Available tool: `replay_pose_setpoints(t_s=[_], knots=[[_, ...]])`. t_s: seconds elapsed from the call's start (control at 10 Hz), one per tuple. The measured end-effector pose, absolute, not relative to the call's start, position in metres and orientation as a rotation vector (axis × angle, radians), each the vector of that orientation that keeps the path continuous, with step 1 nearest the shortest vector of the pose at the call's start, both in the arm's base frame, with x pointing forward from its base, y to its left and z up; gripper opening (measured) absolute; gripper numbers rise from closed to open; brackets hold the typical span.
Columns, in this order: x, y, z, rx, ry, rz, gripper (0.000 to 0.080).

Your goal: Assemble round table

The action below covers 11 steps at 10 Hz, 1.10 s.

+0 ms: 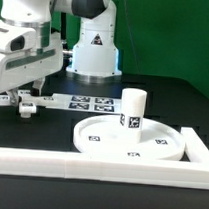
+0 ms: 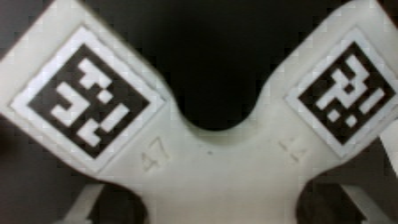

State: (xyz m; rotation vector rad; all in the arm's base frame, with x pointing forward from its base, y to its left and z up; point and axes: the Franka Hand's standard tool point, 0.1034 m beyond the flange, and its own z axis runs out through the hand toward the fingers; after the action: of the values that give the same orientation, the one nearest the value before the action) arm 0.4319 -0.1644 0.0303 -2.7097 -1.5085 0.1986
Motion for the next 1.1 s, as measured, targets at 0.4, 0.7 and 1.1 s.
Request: replay_pose_setpoints(t_s=[0.4, 0.7, 1.1], knots=[[0.432, -0.164, 0.03, -2.71, -1.508, 0.199, 0.0432], [0.441, -0.121, 0.051, -2.777, -1.369, 0.205, 0.0433], [0.466, -0.049, 0.096, -2.872, -1.23, 0.162, 0.0433]])
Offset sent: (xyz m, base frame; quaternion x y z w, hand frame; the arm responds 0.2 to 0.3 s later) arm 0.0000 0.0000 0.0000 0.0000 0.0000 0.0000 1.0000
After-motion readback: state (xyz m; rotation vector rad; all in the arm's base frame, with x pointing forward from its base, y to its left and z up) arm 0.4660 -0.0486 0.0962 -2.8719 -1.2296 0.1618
